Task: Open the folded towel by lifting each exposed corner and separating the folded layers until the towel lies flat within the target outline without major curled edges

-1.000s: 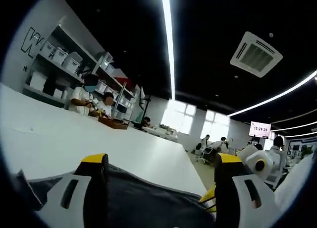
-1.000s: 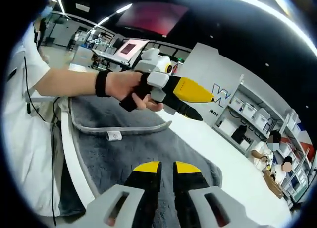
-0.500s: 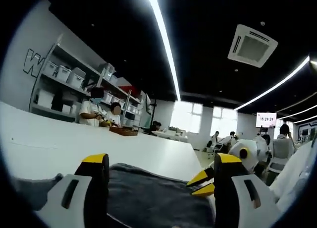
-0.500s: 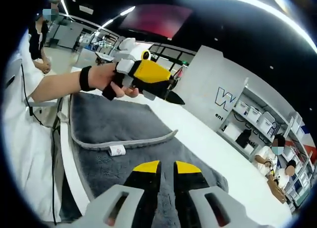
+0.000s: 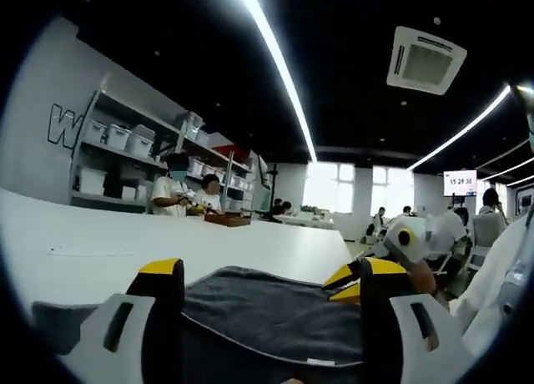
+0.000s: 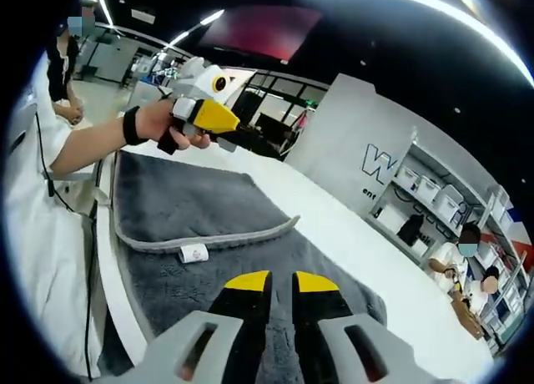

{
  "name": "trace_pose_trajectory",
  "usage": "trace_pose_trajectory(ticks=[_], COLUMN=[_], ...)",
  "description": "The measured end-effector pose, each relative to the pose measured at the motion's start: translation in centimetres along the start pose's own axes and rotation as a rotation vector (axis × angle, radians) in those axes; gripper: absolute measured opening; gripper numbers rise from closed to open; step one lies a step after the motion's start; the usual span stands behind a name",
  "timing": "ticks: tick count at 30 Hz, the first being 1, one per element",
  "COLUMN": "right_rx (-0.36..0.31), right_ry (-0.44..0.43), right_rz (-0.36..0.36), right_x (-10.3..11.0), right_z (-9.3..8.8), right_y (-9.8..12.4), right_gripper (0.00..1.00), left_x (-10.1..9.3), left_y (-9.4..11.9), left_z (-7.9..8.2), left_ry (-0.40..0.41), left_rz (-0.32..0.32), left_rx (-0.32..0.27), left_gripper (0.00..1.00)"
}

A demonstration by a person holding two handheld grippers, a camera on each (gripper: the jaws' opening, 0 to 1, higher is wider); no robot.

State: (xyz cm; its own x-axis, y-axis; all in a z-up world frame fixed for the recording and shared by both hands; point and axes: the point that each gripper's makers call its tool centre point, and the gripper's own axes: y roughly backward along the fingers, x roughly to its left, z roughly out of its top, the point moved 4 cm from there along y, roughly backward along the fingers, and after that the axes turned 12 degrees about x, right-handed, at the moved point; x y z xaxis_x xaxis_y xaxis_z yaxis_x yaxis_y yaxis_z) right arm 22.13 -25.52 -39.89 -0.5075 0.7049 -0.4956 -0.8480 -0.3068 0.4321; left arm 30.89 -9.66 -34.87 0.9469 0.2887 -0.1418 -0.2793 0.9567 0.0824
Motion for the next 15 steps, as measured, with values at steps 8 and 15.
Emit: trace_pose_trajectory(ticks=[8, 15], right_rx=[-0.011, -0.026], right_ry=[-0.033, -0.045], right_rz=[-0.02, -0.004], right_x=[0.8, 1.7], right_z=[0.2, 0.5], right_y=[0.7, 0.7], right_gripper=[0.04, 0.04], left_x=[-0.6, -1.5], left_y=[1.6, 2.6], left_z=[-1.8, -2.4], left_ry=[-0.061, -0.064], left_rz=[0.033, 0.027], left_rx=[0.062, 0.055], left_gripper=[0.84, 0.84])
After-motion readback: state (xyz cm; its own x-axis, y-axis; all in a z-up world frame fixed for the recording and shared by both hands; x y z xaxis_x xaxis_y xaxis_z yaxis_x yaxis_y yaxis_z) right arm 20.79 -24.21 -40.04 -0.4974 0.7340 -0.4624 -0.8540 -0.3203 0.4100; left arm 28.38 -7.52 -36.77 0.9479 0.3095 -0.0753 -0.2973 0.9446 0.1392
